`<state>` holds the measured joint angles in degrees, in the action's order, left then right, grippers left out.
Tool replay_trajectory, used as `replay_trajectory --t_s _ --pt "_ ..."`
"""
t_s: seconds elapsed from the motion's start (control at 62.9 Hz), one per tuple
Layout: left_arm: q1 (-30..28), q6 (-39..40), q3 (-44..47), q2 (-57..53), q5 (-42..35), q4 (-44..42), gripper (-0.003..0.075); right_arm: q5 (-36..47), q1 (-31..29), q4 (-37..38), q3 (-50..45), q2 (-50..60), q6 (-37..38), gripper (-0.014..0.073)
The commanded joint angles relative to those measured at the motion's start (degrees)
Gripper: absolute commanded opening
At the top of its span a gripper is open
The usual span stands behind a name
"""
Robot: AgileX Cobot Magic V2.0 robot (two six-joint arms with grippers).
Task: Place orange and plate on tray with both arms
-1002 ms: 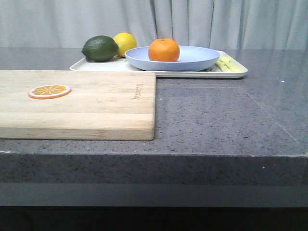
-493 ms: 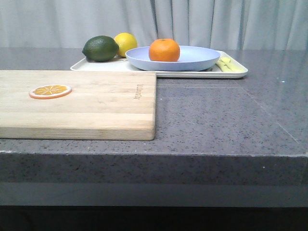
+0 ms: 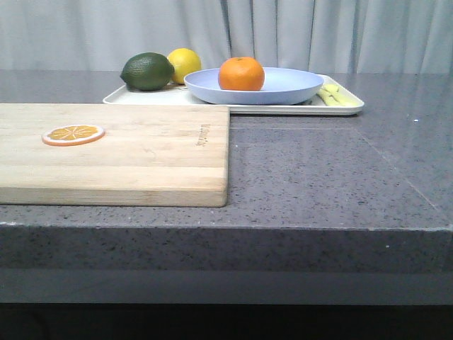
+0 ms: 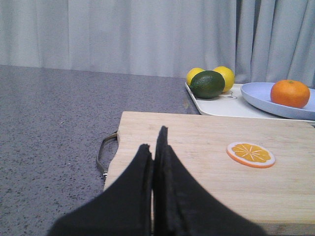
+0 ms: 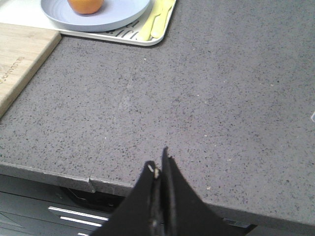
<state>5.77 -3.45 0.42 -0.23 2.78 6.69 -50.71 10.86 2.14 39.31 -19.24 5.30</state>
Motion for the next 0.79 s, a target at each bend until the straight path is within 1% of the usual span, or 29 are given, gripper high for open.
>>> replay_trajectory --t_s 0.0,0.175,0.318,0.445,0.779 --pt "-0.10 0.49 1.45 -1.13 -4.76 0.60 -0.0020 3.90 -0.09 0.79 1.31 -0.70 -0.71 -0.0068" --pt "-0.10 1.61 1.56 -1.13 -5.49 1.05 -0.0020 3.90 -0.09 0.79 1.31 -0.70 -0.71 -0.0068" --pt "-0.10 7.11 1.56 -1.13 -6.12 -6.20 -0.0020 3.90 -0.09 0.79 1.31 -0.70 -0.71 -0.0068" --pt "-0.10 7.00 1.56 -1.13 -6.37 -3.50 -0.0020 3.90 -0.09 0.79 1.31 -0.70 -0.71 -0.0068" --pt "-0.10 6.70 1.56 -1.13 -6.37 -3.50 -0.0020 3.90 -0.09 0.79 1.31 -0.70 -0.71 -0.0068"
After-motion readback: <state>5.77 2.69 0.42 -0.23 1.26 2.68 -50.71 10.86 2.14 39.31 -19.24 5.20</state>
